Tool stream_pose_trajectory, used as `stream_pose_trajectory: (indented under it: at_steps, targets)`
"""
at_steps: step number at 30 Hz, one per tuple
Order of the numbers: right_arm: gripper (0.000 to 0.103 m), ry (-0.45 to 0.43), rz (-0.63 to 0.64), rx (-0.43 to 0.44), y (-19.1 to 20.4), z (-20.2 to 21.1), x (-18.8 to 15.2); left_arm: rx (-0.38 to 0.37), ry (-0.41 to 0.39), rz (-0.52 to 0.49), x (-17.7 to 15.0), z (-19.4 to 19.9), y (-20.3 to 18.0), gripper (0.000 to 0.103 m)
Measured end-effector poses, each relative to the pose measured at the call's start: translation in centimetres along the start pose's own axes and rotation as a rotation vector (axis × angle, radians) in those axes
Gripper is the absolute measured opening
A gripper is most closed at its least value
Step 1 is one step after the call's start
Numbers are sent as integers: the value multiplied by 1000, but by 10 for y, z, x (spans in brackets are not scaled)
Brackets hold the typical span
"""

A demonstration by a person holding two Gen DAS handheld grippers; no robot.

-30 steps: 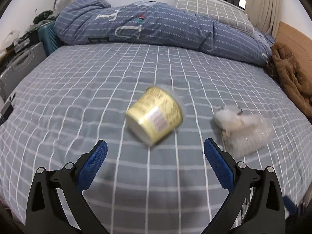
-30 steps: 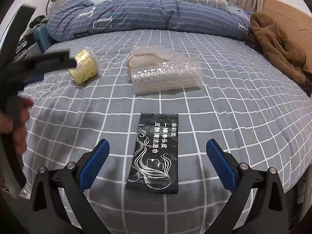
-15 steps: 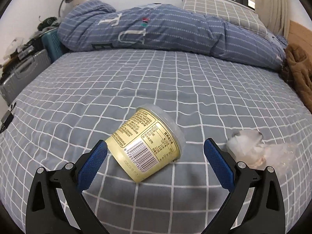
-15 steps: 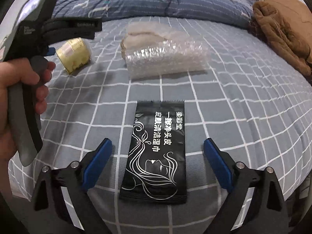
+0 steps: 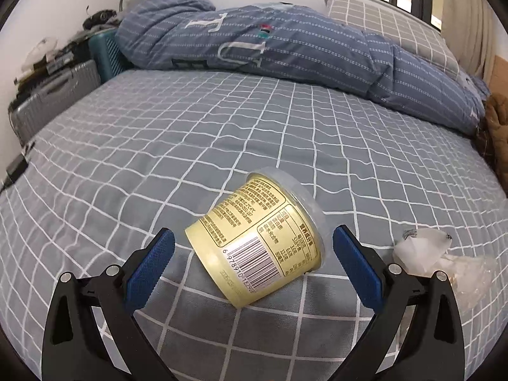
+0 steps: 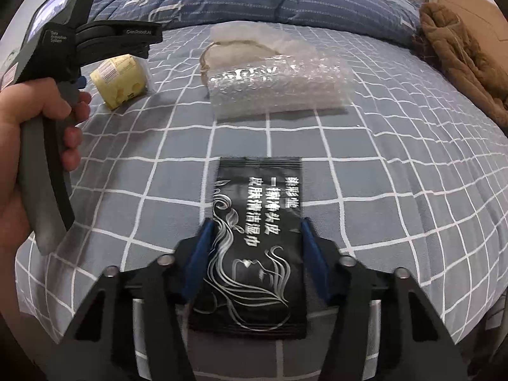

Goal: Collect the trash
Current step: 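Grasp the yellow cup with the left tool while the right tool grasps the black packet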

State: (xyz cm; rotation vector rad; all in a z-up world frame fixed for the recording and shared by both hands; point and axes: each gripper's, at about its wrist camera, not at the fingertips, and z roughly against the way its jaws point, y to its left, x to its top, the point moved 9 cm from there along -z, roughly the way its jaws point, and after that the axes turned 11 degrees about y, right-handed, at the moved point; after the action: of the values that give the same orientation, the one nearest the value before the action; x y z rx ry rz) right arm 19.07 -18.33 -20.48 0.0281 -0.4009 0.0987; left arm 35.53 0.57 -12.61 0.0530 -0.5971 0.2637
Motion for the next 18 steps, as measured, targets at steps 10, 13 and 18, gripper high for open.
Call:
stream_pose_trajectory:
  at_steps: [10,13,18]
  targets:
    - [37,-19,21,42,0,2,6,-58,25,-16,-4,-10,-4,97]
    - [37,-20,18,52,-1,4,6,-79,45,-26,-6,-17,-7,85]
    - [37,-22,18,56,0,5,7,-80,34,-37,-6,-16,-8,81]
